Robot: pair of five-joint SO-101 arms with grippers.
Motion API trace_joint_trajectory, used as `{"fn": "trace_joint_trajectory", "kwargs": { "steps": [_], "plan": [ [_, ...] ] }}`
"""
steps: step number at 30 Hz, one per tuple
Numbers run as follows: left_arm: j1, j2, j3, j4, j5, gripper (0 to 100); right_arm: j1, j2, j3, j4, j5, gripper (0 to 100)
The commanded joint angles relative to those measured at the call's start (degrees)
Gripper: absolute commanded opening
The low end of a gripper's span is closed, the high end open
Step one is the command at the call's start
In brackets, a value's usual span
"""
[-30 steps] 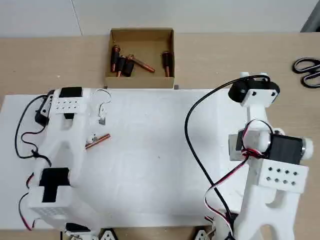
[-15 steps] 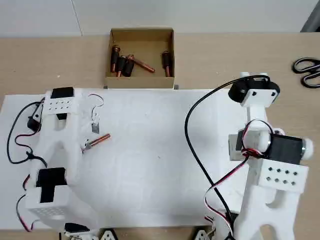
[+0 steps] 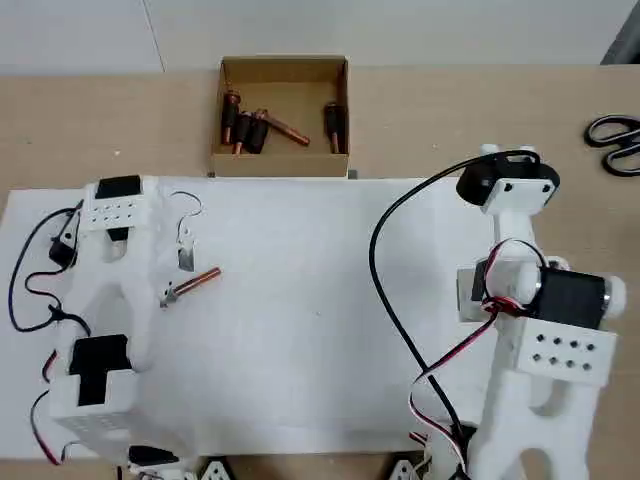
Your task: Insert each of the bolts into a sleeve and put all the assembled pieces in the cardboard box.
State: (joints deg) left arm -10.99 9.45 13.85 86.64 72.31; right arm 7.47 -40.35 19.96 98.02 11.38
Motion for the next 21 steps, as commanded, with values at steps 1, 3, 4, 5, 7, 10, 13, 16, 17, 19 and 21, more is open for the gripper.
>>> {"fn": "trace_joint_trajectory", "kwargs": {
  "steps": [1, 3, 4, 5, 7, 10, 13, 16, 17, 19, 21],
  "plan": [
    [-0.3, -0.4, 2.3, -3.6, -0.4, 18, 0.5, -1.2, -0.3, -0.4, 0.4, 0.2],
    [-0.3, -0.4, 4.1, -5.5, -0.4, 18, 0.5, -1.2, -0.3, -0.4, 0.4, 0.2],
    [-0.3, -0.4, 4.4, -6.0, -0.4, 18, 0.5, -1.2, -0.3, -0.4, 0.4, 0.2],
    [-0.3, -0.4, 4.6, -6.1, -0.4, 18, 0.5, -1.2, -0.3, -0.4, 0.4, 0.2],
    [-0.3, -0.4, 4.6, -6.1, -0.3, 18, 0.5, -1.2, -0.3, -0.3, 0.4, 0.2],
    [-0.4, -0.4, 4.6, -6.4, 0.0, 11, 0.5, -1.2, -0.3, -0.3, 0.4, 0.2],
    [-1.0, -0.4, 4.7, -7.5, 0.1, 3, 0.5, -1.2, -0.3, -0.3, 0.4, 0.2],
    [-2.7, -0.4, 4.7, -8.1, 0.6, 1, 0.5, -1.2, -0.3, -0.3, 0.4, 0.2],
    [-3.3, -0.4, 4.7, -8.2, 0.4, 1, 0.5, -1.2, -0.3, -0.3, 0.4, 0.2],
    [-3.9, -0.4, 4.7, -7.9, 0.4, 1, 0.5, -1.2, -0.3, -0.3, 0.4, 0.2],
    [-3.9, -0.8, 4.6, -7.1, -0.3, 1, 0.5, -1.2, -0.3, -0.3, 0.4, 0.2]
  ]
}}
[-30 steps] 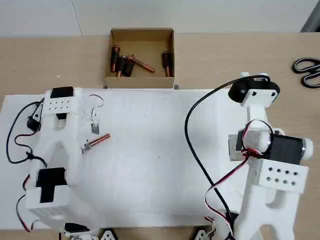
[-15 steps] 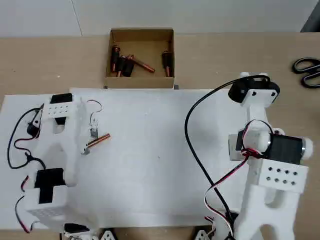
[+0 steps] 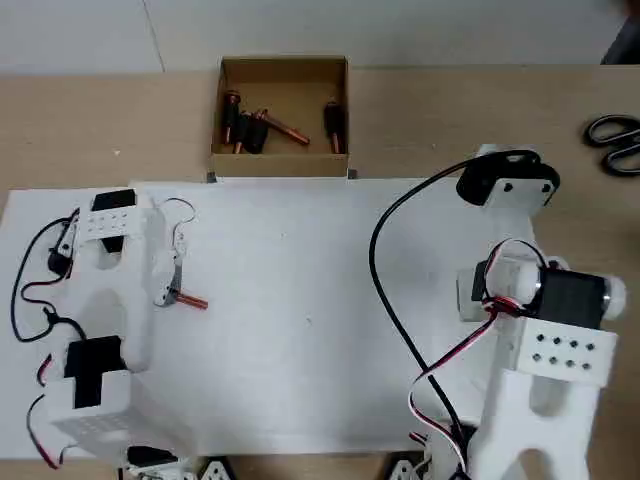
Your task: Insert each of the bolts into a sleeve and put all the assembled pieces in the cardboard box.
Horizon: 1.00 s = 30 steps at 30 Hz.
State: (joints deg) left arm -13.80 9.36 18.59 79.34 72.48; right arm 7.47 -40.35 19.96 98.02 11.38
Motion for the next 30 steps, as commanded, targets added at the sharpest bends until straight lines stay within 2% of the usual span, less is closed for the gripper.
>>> {"fn": "trace_joint_trajectory", "kwargs": {
  "steps": [1, 6, 17, 24, 30],
  "plan": [
    [-1.0, -0.7, -0.4, 0.9, -1.1, 1, 0.5, -1.2, -0.3, -0.3, 0.4, 0.2],
    [-0.9, -0.8, -2.9, 5.2, -2.8, 1, 0.5, -1.2, -0.3, -0.4, 0.4, 0.2],
    [3.3, -0.8, -14.4, 15.9, -21.5, 1, 0.3, -0.7, -0.2, -0.8, 0.4, 0.2],
    [4.9, -0.3, -14.7, 17.8, -43.0, 1, 0.3, -0.7, -0.2, -0.8, 0.4, 0.2],
    [5.0, 0.4, -14.6, 19.0, -66.8, 1, 0.2, -0.7, -0.2, -0.9, 0.4, 0.2]
  ]
}}
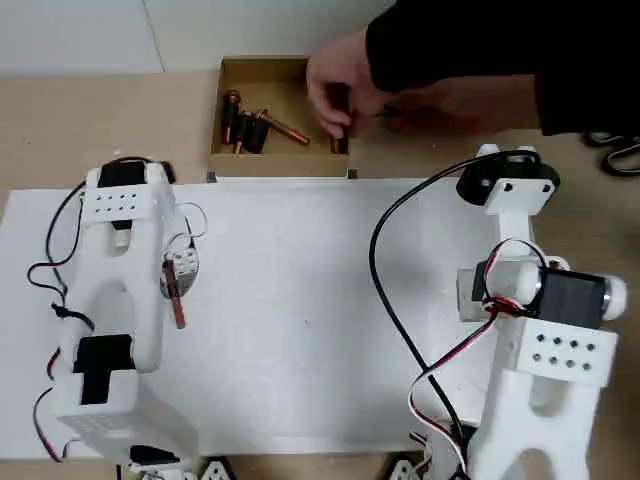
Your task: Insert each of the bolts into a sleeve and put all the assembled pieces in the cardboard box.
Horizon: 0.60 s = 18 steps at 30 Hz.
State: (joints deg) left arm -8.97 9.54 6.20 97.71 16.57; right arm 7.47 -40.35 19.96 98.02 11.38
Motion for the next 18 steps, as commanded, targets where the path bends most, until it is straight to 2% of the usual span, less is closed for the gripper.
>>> {"fn": "trace_joint_trajectory", "kwargs": {
  "steps": [1, 9, 12, 18],
  "plan": [
    [0.2, 1.1, -2.2, 0.6, -14.7, 1, 0.2, -0.7, -0.2, -0.9, 0.4, 0.2],
    [0.4, 13.2, -4.4, 0.5, -39.0, 1, 0.1, -0.7, 1.1, -0.9, 0.4, 0.2],
    [0.2, 14.0, -7.9, 0.3, -35.5, 1, 0.1, -1.1, 2.3, -0.9, 0.4, 0.2],
    [0.6, 14.0, -15.1, 0.6, -34.9, 1, 0.1, -1.2, 2.4, -0.9, 0.4, 0.2]
  ]
}}
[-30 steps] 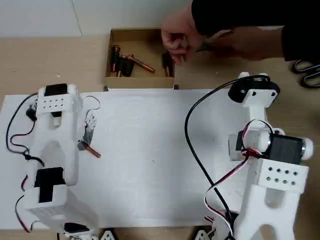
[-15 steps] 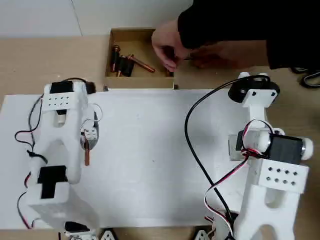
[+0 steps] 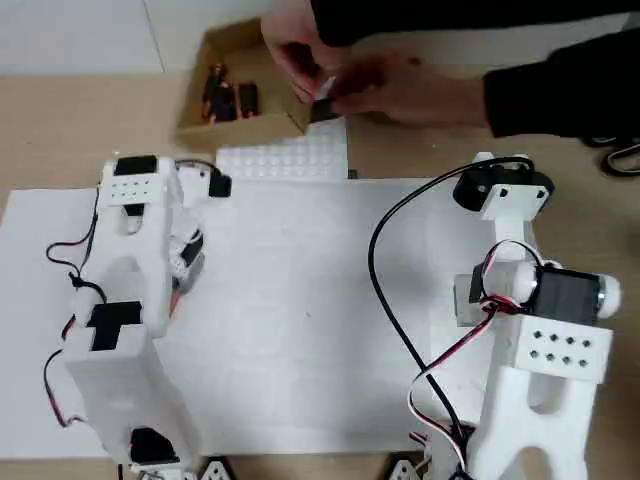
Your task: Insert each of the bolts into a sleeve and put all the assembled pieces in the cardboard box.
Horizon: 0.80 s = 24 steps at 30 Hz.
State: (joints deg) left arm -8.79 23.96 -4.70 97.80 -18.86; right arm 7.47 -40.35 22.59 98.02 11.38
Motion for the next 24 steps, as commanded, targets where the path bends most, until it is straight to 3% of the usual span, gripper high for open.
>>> {"fn": "trace_joint_trajectory", "kwargs": {
  "steps": [1, 10, 16, 24],
  "plan": [
    [0.4, -0.4, -4.8, 0.5, 0.5, 1, 0.1, -1.2, -0.3, -0.9, 0.4, 0.2],
    [3.3, -0.4, -3.5, 2.5, 0.5, 1, 0.1, -1.2, -0.3, -0.9, 0.4, 0.2],
    [4.5, -0.4, -3.6, 2.3, 0.4, 9, 0.1, -0.8, -0.3, -0.9, 0.4, 0.3],
    [4.6, -0.5, -9.1, 2.5, -1.1, 10, 0.1, -0.8, 0.0, -1.0, 0.4, 0.3]
  ]
}}
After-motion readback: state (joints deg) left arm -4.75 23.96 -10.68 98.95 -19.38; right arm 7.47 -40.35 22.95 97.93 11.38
